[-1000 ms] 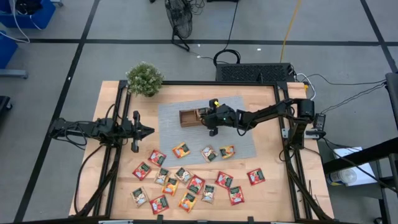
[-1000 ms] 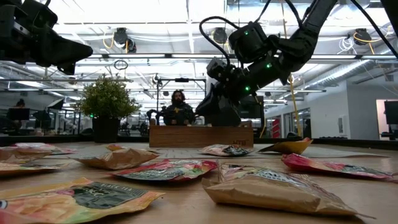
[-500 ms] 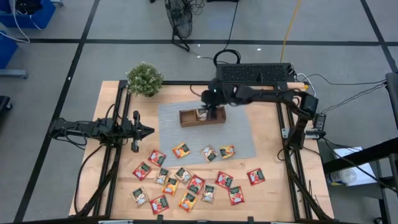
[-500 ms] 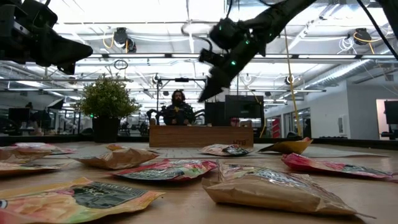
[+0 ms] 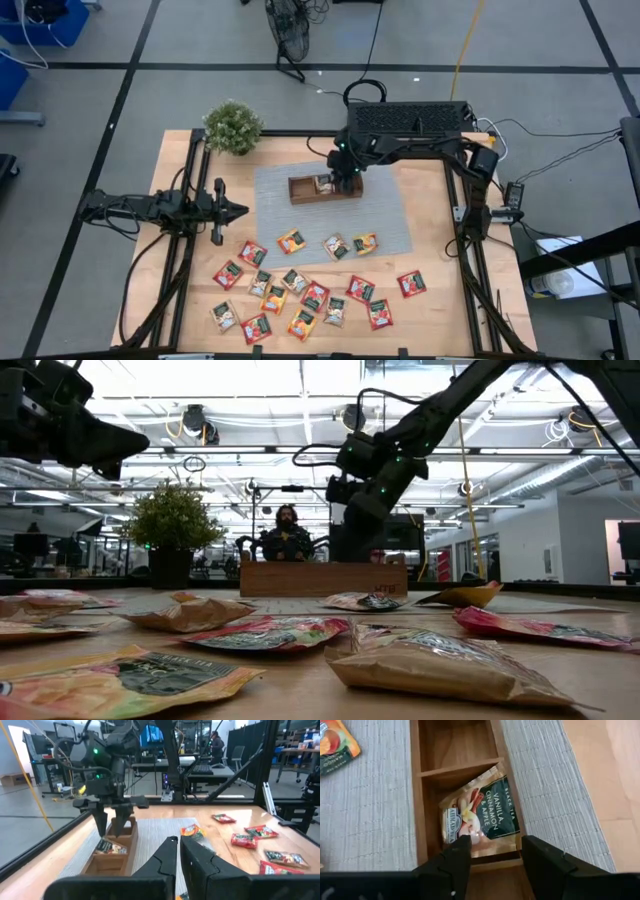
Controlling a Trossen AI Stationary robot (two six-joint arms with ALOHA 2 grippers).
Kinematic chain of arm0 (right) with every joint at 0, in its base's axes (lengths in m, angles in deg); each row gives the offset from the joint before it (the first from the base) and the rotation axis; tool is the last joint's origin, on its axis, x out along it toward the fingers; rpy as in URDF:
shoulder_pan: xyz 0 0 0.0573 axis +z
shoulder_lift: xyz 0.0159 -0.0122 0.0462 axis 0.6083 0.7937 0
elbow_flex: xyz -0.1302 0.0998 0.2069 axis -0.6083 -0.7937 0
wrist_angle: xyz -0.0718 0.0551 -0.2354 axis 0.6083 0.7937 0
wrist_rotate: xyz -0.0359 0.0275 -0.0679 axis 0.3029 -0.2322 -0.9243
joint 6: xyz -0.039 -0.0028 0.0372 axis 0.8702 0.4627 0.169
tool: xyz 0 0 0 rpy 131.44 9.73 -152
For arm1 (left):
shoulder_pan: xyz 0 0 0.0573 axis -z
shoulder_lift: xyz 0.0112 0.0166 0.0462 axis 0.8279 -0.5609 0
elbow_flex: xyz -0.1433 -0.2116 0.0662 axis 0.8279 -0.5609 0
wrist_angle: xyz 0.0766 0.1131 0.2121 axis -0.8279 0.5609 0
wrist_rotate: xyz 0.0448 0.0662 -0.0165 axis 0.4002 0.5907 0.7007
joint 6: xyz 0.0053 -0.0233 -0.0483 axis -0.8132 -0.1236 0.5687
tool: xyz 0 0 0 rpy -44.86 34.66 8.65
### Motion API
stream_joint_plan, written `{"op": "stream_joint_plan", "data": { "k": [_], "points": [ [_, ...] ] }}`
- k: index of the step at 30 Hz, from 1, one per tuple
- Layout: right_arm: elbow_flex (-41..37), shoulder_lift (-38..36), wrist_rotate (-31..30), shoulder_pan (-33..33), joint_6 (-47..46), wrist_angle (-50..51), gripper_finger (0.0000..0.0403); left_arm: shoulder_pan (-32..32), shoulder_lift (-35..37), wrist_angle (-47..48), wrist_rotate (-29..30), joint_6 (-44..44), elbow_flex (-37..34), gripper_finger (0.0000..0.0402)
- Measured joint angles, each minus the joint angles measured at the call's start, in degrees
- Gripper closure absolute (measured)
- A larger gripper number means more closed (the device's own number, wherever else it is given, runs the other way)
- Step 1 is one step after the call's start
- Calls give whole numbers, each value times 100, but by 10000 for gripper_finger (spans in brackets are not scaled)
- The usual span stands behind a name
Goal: Pick & Place Tea
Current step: Put the brown tea bag into the middle section of the wooden organizer
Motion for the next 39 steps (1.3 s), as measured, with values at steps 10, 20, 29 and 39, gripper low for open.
{"op": "stream_joint_plan", "data": {
  "k": [10, 20, 29, 39],
  "points": [
    [0, 28, 0, 65, 67, -188, 253, 0, -4, 0, -5, 0, 0, 371],
    [-4, 28, 13, 378, 216, -140, 282, 0, -4, 3, -6, 0, 0, 371],
    [-7, -39, -35, 503, 350, -153, 308, 0, -4, 3, -6, 0, 0, 371],
    [1, -66, -1077, 782, 1226, -105, 384, 1, -4, 1, -8, 1, 0, 371]
  ]
}}
